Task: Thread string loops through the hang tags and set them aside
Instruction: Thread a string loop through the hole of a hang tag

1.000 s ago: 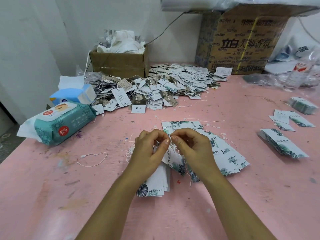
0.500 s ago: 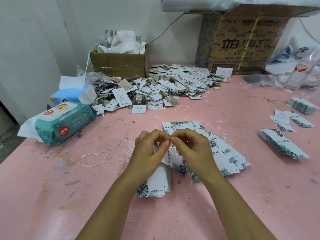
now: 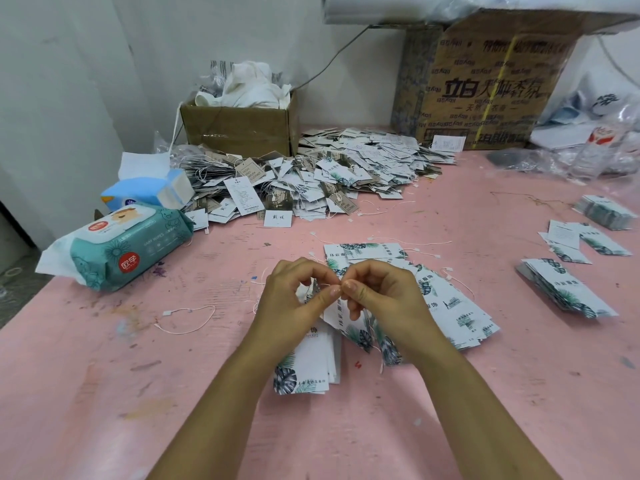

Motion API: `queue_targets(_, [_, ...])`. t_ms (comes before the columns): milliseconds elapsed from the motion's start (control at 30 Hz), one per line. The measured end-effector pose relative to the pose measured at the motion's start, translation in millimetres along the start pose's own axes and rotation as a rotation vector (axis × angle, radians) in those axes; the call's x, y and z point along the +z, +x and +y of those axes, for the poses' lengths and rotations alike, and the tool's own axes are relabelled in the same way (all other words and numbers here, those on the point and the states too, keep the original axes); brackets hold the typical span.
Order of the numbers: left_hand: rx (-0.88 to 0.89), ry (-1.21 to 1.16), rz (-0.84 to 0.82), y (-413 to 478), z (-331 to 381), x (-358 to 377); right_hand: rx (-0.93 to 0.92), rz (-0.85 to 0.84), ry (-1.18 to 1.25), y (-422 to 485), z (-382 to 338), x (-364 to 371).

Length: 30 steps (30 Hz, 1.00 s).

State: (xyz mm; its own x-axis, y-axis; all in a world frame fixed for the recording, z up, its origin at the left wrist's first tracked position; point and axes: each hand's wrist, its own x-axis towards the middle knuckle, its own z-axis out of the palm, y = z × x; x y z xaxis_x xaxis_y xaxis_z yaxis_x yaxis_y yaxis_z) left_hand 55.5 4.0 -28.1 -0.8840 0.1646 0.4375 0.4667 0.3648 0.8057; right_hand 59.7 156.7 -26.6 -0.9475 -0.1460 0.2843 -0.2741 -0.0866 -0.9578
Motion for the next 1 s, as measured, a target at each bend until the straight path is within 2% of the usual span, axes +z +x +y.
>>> queue_targets(167, [-0.022, 0.005, 0.016, 1, 0, -3, 0.020, -0.031, 0.016, -1, 0, 1])
queue_targets(467, [-0.050, 0.054, 0.119, 1, 0, -1, -0.003, 0.045, 0.002, 0, 2, 9])
queue_targets(600, [-0.090, 0.104, 0.023, 0, 2, -1, -0.056, 0.157, 0.105, 1, -2, 7])
queue_targets(733, [-0.054, 0.091, -0.063, -2, 4, -1, -0.063, 0.231, 0.227, 3, -4, 1])
queue_targets(833, [-0.027, 0.079, -0.056, -2, 1, -2, -0.054, 0.260, 0.266, 4, -5, -1])
queue_targets(1000, [-0.051, 0.024, 0.000, -1, -1, -4, -0.062, 0.295, 0.190, 3, -5, -3])
